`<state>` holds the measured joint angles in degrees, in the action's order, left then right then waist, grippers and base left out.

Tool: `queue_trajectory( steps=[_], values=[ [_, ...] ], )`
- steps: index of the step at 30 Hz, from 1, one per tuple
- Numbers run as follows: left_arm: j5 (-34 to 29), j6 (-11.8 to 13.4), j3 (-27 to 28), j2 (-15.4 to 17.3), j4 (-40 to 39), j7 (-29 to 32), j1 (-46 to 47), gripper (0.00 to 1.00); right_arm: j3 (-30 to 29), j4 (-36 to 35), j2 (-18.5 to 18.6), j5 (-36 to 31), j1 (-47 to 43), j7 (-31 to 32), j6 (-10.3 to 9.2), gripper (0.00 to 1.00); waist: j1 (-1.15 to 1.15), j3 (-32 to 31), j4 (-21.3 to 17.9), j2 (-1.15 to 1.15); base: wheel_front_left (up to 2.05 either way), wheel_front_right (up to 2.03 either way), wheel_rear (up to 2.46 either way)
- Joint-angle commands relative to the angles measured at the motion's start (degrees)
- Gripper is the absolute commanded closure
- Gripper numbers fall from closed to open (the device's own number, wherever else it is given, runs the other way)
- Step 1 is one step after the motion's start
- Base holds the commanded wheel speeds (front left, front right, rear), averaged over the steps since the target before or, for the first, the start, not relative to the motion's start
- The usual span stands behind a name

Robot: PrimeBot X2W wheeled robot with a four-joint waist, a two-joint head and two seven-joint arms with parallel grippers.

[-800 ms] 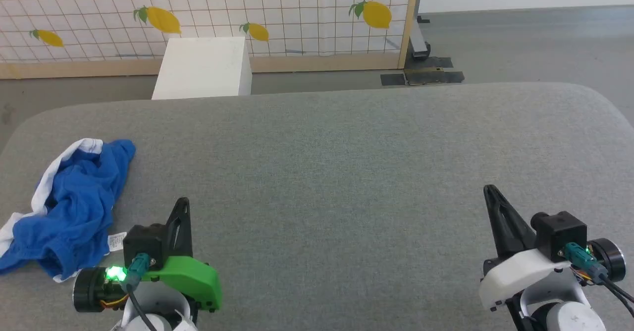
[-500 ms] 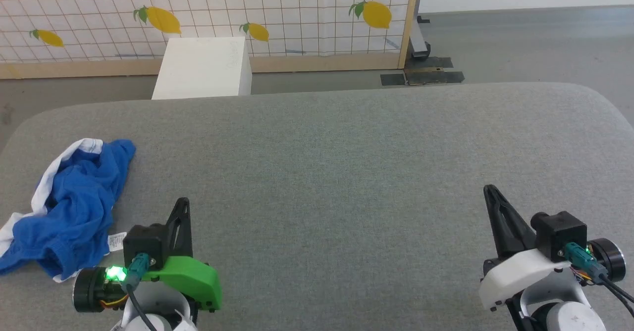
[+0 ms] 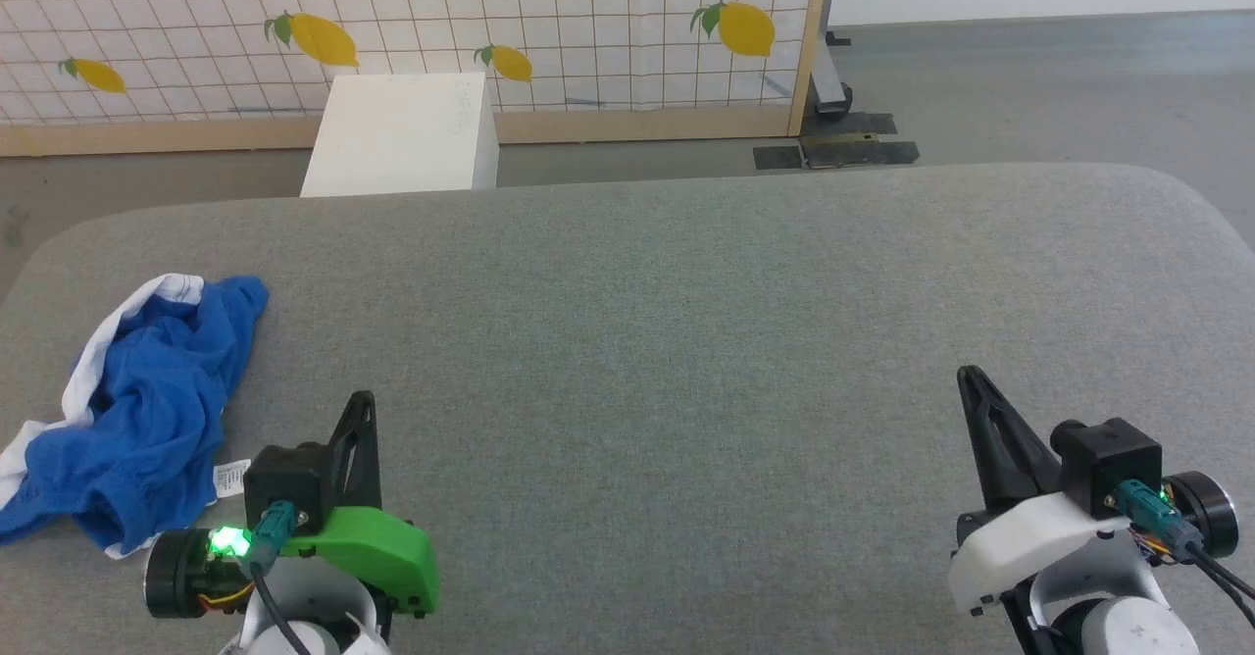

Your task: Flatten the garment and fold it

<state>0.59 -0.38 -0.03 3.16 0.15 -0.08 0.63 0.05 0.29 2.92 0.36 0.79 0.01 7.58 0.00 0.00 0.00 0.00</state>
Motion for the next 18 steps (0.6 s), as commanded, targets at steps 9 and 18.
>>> queue_trajectory(
  steps=[9,18],
  values=[
    [0.0,0.0,0.0,0.0,0.0,0.0,0.0,0.0,0.0,0.0,0.0,0.0,0.0,0.0,0.01,0.0,0.0,0.0,0.0,0.0,0.0,0.0,0.0],
    [0.5,-0.2,0.0,0.0,0.7,-0.8,0.0,0.0,0.1,0.9,0.0,1.1,-0.3,-0.8,0.01,0.0,0.0,0.0,0.1,0.0,0.0,0.0,0.0]
  ],
)
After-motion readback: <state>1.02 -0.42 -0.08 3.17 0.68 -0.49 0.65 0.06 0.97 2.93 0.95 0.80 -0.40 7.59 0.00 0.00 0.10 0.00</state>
